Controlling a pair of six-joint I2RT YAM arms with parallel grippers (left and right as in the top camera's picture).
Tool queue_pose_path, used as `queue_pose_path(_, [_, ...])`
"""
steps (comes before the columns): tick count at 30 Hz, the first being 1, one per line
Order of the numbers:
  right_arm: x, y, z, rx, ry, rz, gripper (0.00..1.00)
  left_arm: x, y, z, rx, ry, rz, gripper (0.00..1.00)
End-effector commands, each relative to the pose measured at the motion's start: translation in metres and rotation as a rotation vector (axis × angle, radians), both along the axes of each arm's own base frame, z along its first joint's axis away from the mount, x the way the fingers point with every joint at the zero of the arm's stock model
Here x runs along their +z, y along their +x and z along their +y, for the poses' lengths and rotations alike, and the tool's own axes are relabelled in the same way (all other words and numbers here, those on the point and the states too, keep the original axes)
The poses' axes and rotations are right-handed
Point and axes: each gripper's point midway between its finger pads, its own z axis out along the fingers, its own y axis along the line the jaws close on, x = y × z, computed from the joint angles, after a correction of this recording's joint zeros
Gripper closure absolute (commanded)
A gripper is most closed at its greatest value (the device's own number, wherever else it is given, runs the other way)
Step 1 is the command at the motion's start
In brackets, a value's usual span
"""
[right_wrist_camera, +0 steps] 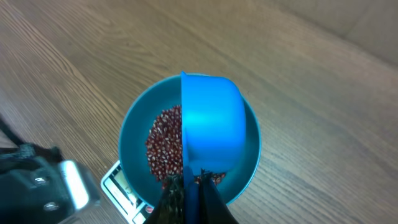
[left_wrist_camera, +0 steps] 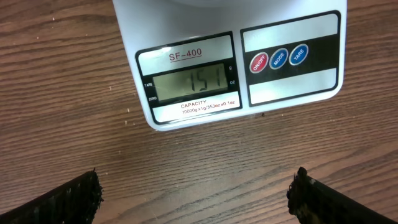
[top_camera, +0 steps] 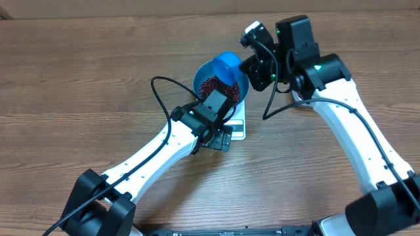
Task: Scoop item into bowl and weigh 150g on scale
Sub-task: 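Dip the scoop into the teal bowl to take beans out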
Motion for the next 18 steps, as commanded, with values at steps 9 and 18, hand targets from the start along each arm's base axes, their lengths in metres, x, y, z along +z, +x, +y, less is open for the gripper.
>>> queue_pose_path(9, [-0.053,0.009,0.004,0.013,-0.054,0.11,0.96,0.003,0.002,0.002,-0.017,0.009,-0.018,0.0])
queue_pose_path(18, [-0.062,-0.003,0.004,0.022,-0.063,0.171,0.96,0.003,0.002,0.002,-0.017,0.009,-0.018,0.01])
